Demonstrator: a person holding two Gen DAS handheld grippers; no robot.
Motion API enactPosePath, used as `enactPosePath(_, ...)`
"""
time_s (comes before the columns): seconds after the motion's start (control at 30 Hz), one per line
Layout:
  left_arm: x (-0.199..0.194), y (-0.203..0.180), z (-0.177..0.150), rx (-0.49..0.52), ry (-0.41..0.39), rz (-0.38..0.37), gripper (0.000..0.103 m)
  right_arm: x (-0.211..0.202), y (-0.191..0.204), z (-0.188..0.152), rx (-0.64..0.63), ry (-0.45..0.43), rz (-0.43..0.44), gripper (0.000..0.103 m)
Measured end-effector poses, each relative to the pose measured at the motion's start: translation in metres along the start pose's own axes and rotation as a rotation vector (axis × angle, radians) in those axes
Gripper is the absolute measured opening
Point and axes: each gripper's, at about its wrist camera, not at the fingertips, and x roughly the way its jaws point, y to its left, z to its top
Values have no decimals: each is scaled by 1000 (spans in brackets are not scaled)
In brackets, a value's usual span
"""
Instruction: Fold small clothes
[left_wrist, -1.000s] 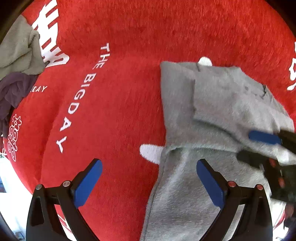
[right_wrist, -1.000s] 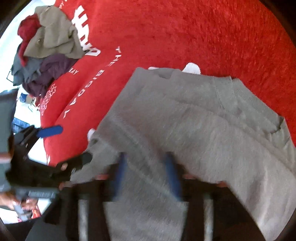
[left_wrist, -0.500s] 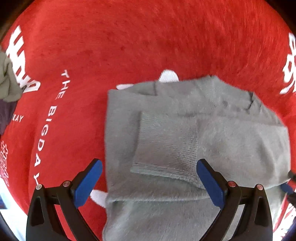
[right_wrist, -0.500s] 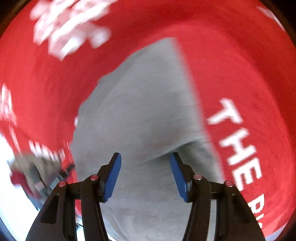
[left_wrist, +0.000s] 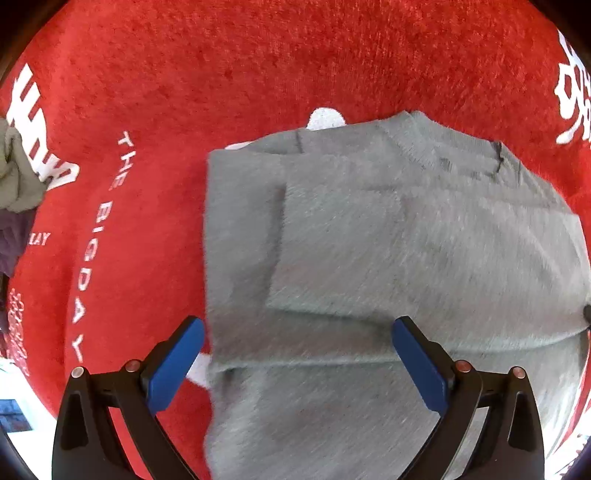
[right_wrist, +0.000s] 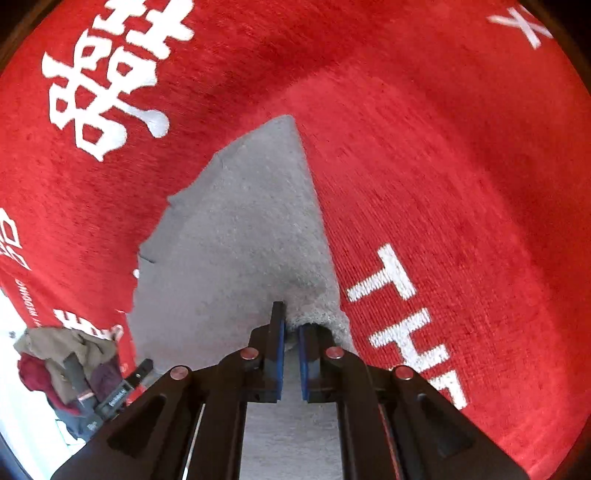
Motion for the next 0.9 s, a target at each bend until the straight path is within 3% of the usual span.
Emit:
enactPosePath(0.1, -6, 12, -8, -15, 8, -17, 102, -8, 5, -6, -5, 15, -21, 15)
enactPosePath(0.3, -12, 30, -4, -42, 14, -127, 102, -27, 28, -25, -134, 41, -93, 19)
enactPosePath(0.43, -11, 22, -6, -15, 36, -115, 102, -23, 52, -42, -246, 71, -127, 27)
enactPosePath(0.5, -18, 11, -14, 7, 45, -105, 102, -17, 61, -51, -280, 90, -139, 43)
enactPosePath(0.53, -20, 8, -17, 18, 49, -104, 102, -16, 65, -55, -293, 97, -144, 46)
enactPosePath(0.9, -40, -21, -62, 78, 134, -96, 102, -21, 77, -89, -371, 181, -184, 59)
